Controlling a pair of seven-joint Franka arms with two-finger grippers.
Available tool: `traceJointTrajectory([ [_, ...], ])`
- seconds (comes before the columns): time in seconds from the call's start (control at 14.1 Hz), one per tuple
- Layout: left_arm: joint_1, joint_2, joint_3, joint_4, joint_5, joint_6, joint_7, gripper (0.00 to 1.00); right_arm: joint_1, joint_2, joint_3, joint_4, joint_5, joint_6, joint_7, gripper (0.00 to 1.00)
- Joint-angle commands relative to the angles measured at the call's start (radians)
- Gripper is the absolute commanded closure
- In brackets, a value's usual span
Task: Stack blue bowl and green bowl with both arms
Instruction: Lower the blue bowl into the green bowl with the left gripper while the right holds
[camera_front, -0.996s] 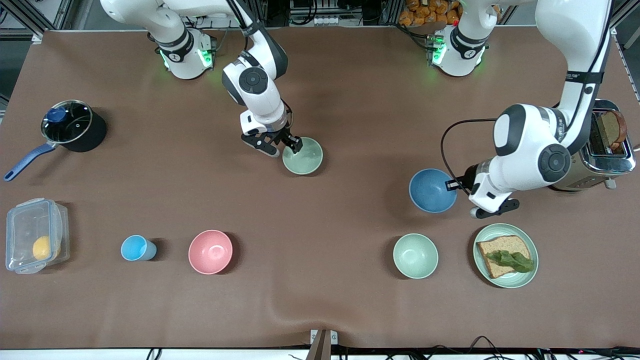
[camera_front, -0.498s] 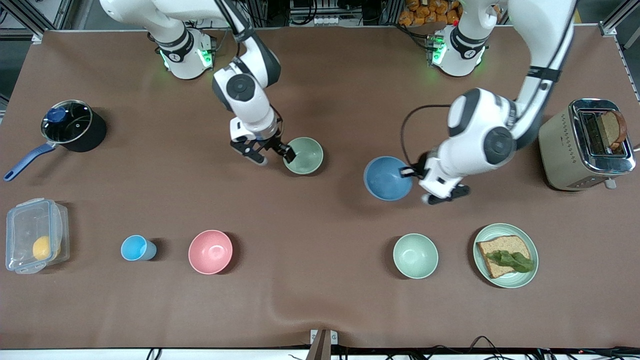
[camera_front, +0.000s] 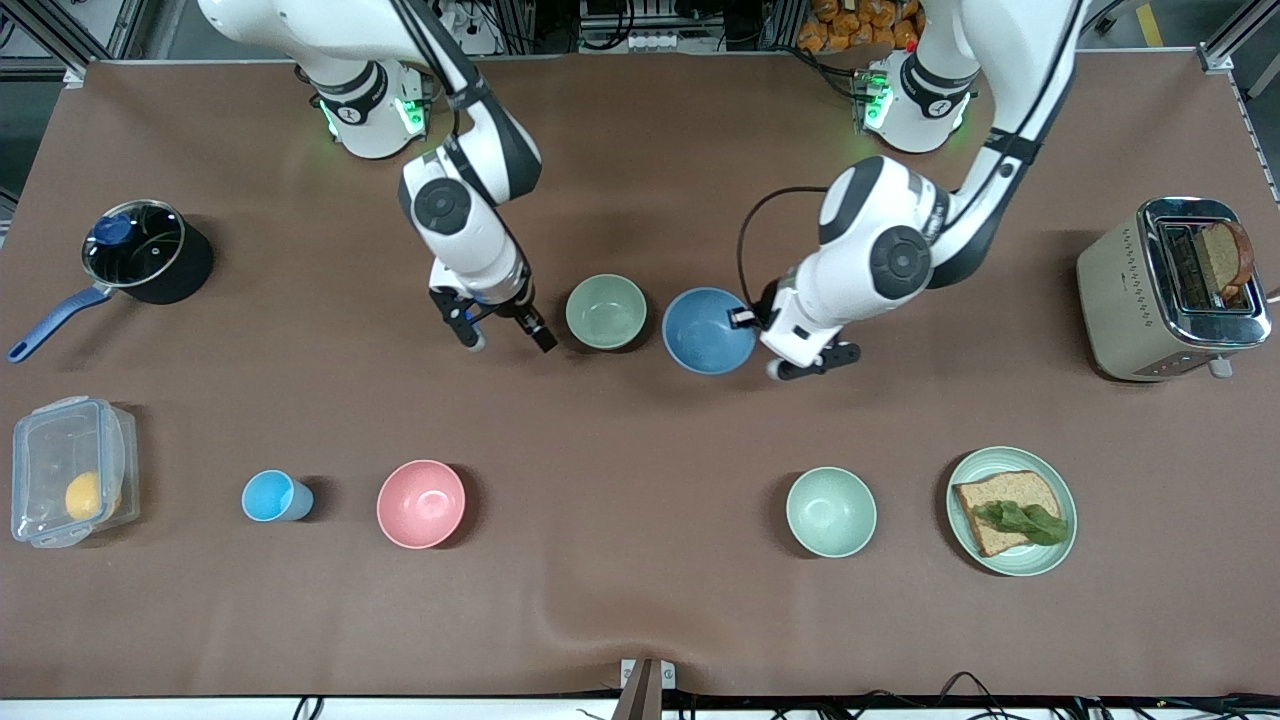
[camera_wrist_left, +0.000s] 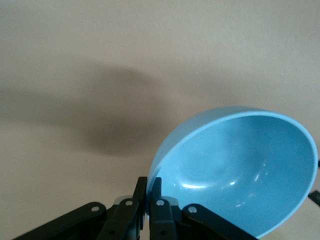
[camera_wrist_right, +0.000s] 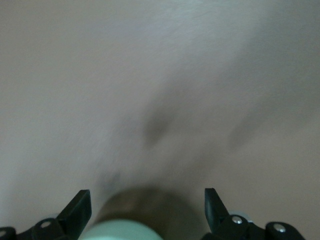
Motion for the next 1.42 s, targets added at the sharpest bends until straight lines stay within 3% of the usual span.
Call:
traceJointTrajectory([
  [0.0, -0.038, 0.031, -0.004, 0.02, -0.022, 0.03, -0.052, 1.0, -0.015, 0.052, 0.016, 0.011, 0.131, 0.024, -0.011, 0.0],
  [0.14, -0.076, 0.047, -0.004, 0.023, -0.022, 0.049, -0.091, 1.0, -0.018, 0.076, 0.017, 0.012, 0.269, 0.036, -0.083, 0.0],
  [0.43, -0.164, 0.088, -0.002, 0.025, -0.02, 0.147, -0.156, 1.0, -0.019, 0.086, 0.016, 0.017, 0.68, 0.021, -0.376, 0.0],
  [0.57, -0.197, 0.116, -0.001, 0.038, -0.016, 0.187, -0.208, 1.0, -0.006, 0.093, 0.016, 0.017, 0.806, 0.012, -0.465, 0.0],
  [0.85, -0.223, 0.158, 0.001, 0.071, -0.011, 0.194, -0.248, 1.0, -0.004, 0.106, 0.016, 0.018, 0.917, 0.01, -0.518, 0.0],
  [1.35, -0.273, 0.228, 0.011, 0.12, -0.003, 0.22, -0.288, 1.0, -0.004, 0.107, 0.016, 0.02, 0.932, 0.004, -0.518, 0.0],
])
